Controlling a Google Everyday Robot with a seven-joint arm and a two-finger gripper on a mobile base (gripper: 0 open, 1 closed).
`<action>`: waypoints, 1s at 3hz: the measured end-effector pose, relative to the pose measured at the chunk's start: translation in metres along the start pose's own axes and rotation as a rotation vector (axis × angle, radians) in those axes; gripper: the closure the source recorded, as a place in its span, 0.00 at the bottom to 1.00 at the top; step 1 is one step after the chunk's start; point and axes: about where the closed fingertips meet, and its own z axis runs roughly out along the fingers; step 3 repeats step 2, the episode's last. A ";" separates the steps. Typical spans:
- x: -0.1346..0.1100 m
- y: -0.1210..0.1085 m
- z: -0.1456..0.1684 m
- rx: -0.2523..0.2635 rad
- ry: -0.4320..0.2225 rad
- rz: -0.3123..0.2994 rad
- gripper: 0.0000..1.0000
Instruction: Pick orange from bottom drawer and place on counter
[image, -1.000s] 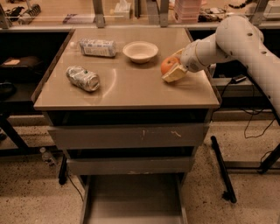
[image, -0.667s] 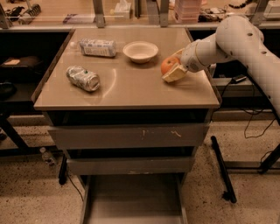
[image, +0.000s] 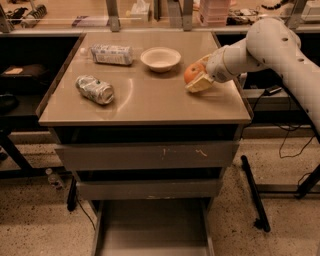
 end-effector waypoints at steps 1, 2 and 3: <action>0.000 0.000 0.000 0.000 0.000 0.000 0.00; 0.000 0.000 0.000 0.000 0.000 0.000 0.00; 0.000 0.000 0.000 0.000 0.000 0.000 0.00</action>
Offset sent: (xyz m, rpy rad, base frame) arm 0.0000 0.0000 0.0000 0.0000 0.0000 0.0000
